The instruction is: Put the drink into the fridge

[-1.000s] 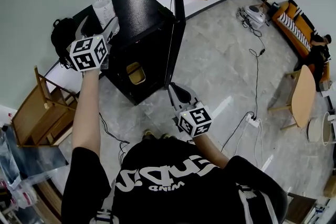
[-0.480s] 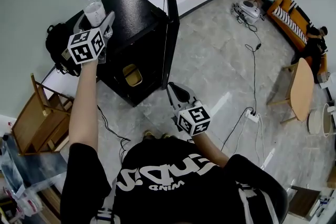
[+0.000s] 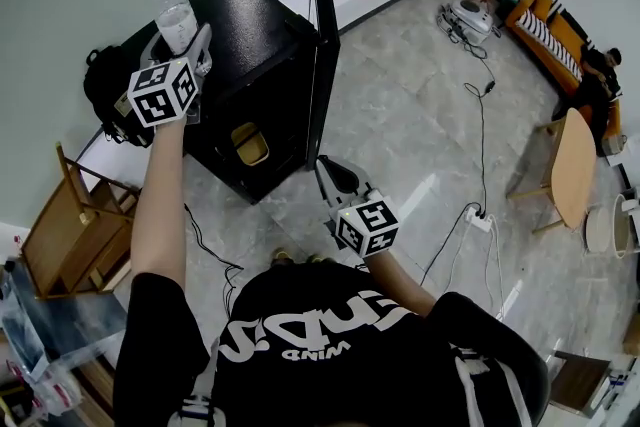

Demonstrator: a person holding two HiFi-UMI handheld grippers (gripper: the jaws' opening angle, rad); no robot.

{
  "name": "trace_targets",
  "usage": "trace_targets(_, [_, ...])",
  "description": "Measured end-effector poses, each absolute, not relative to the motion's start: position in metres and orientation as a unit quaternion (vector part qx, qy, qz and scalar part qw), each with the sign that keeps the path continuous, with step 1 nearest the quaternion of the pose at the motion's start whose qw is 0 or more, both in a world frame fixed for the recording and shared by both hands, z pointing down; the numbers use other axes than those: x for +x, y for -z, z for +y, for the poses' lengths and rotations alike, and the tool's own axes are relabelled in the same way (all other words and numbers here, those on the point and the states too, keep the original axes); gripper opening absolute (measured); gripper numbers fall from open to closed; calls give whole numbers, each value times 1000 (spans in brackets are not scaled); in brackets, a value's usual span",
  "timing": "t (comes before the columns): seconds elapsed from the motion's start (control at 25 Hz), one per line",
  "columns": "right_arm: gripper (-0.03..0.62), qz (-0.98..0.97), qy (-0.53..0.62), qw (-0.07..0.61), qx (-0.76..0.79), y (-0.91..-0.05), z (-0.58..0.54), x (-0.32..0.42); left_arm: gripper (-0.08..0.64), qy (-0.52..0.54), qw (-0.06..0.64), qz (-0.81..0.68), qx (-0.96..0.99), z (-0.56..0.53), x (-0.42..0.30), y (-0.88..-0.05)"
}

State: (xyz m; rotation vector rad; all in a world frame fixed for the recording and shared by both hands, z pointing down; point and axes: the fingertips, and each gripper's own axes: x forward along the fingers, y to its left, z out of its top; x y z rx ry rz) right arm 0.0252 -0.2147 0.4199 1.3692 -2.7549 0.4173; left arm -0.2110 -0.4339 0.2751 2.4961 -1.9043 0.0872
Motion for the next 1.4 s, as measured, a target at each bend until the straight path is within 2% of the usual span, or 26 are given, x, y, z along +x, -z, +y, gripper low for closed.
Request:
trace_targets(0.88, [15, -893, -133, 24, 428, -423, -203, 18, 310, -20, 6, -569, 822, -339, -179, -269])
trace_targets(1.4, [15, -892, -135, 34, 430, -430, -193, 23, 308, 23, 8, -531, 847, -291, -149, -274])
